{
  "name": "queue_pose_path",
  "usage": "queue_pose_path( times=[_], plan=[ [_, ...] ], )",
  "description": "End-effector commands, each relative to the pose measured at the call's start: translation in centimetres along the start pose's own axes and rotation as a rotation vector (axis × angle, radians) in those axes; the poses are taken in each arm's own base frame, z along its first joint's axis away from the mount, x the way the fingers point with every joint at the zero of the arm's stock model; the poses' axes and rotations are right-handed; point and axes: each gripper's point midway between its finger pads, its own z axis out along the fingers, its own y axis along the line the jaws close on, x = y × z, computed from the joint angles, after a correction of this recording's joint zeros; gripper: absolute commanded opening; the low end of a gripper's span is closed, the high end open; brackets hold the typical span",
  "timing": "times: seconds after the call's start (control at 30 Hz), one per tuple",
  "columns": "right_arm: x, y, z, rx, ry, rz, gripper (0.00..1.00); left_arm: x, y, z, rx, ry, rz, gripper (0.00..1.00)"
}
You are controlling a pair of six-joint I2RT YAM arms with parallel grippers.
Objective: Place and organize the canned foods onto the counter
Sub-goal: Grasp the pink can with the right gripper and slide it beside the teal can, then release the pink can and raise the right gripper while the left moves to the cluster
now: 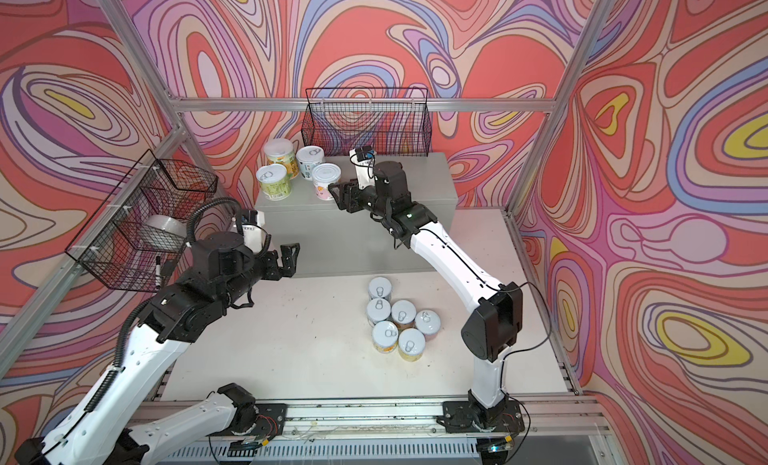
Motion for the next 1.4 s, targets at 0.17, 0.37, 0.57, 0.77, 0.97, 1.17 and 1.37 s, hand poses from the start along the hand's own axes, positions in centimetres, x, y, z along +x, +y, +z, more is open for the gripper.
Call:
queue_pose_path(
  times=[0.17, 0.37, 0.57, 0.77, 0.97, 1.17, 1.37],
  plan=[
    [2.5, 0.8, 2.7, -0.09, 0.06, 0.033, 0.75, 2.6, 0.2, 0.5, 0.022, 0.044, -0.048, 0.96],
    [2.7, 2.1, 3.8, -0.128, 0.069, 0.036, 0.74, 3.1, 0.6, 0.6, 0.001, 0.059, -0.03, 0.96],
    [3.6, 3.1, 4.9, -0.147, 0.086, 0.043, 0.73, 3.7, 0.9, 0.8, -0.015, 0.068, -0.019, 0.96],
    [4.0, 3.4, 5.7, -0.148, 0.081, 0.062, 0.73, 3.9, 1.0, 1.2, -0.019, 0.076, -0.007, 0.95],
    [3.9, 3.1, 6.8, -0.129, 0.075, 0.078, 0.72, 4.4, 1.1, 1.3, -0.02, 0.082, 0.001, 0.95],
    [3.6, 3.2, 7.3, -0.112, 0.064, 0.073, 0.72, 4.6, 1.5, 1.1, -0.034, 0.086, 0.005, 0.96],
    [3.0, 3.2, 6.5, -0.088, 0.051, 0.066, 0.76, 4.9, 2.0, 1.3, -0.058, 0.083, 0.014, 1.0]
  ],
)
